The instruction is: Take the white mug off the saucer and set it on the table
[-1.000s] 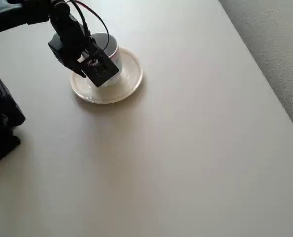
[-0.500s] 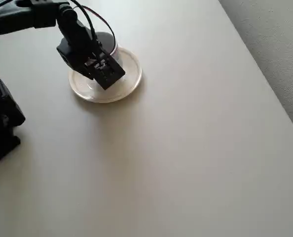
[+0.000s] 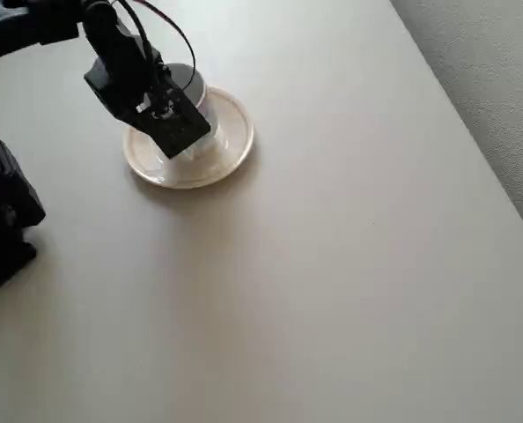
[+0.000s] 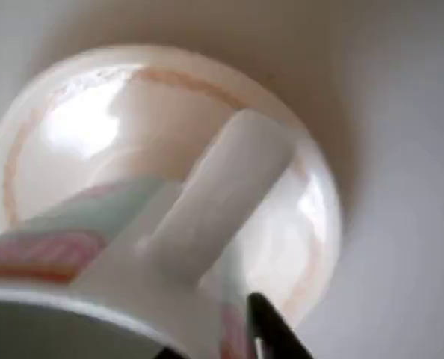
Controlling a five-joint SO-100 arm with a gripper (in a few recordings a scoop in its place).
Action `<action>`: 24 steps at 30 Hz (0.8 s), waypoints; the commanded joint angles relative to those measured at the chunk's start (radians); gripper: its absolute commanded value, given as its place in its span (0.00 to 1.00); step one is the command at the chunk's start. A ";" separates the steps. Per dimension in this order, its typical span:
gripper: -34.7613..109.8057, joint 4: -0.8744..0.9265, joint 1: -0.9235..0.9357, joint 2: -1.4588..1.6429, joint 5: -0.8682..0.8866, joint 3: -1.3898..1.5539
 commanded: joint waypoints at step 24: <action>0.23 0.190 0.632 0.150 -0.558 -0.256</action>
